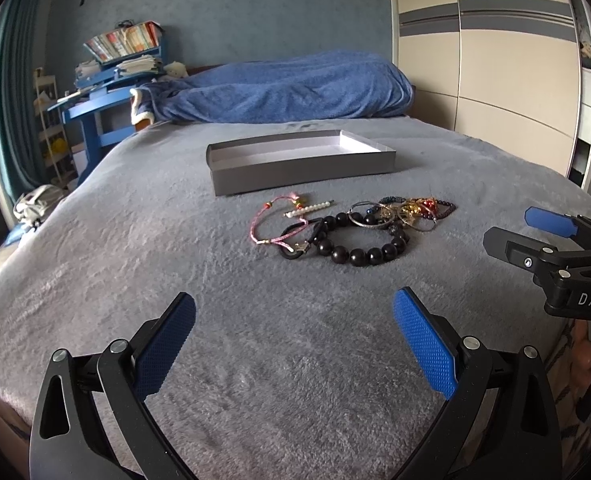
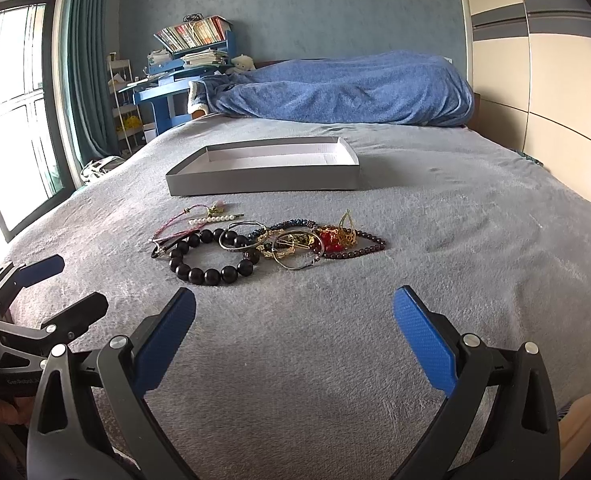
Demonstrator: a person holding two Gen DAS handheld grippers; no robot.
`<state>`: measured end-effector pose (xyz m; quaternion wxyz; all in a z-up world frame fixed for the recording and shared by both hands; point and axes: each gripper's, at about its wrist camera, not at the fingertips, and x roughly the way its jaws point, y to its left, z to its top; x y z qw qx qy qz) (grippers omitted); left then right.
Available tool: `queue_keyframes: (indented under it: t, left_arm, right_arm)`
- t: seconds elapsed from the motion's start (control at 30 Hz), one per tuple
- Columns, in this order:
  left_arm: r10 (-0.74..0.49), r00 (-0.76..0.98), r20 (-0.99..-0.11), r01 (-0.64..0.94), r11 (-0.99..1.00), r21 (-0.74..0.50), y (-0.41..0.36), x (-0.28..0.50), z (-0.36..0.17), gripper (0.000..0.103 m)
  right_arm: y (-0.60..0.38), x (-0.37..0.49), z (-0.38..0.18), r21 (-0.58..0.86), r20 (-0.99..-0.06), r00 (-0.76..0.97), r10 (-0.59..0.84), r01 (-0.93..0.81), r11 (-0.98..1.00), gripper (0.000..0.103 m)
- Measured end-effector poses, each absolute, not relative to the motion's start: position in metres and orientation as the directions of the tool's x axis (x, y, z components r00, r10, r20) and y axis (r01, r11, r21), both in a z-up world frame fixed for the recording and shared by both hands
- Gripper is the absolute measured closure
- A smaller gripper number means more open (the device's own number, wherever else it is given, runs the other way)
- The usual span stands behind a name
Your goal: Organize jewelry
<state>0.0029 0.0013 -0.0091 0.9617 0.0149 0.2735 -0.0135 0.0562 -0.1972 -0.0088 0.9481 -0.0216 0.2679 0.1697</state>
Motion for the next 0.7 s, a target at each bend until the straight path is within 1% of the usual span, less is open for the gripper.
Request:
queue_keyframes:
  t: [0.7]
  left_arm:
    - [-0.012,0.828,-0.56,0.031,0.999,0.026,-0.0006,0.0096,-0.0052,0.005]
  right_arm:
    - [-0.1983,0.0615,-0.0078,0.064,-0.539,0.786,0.302,-0.32,0.945,0.005]
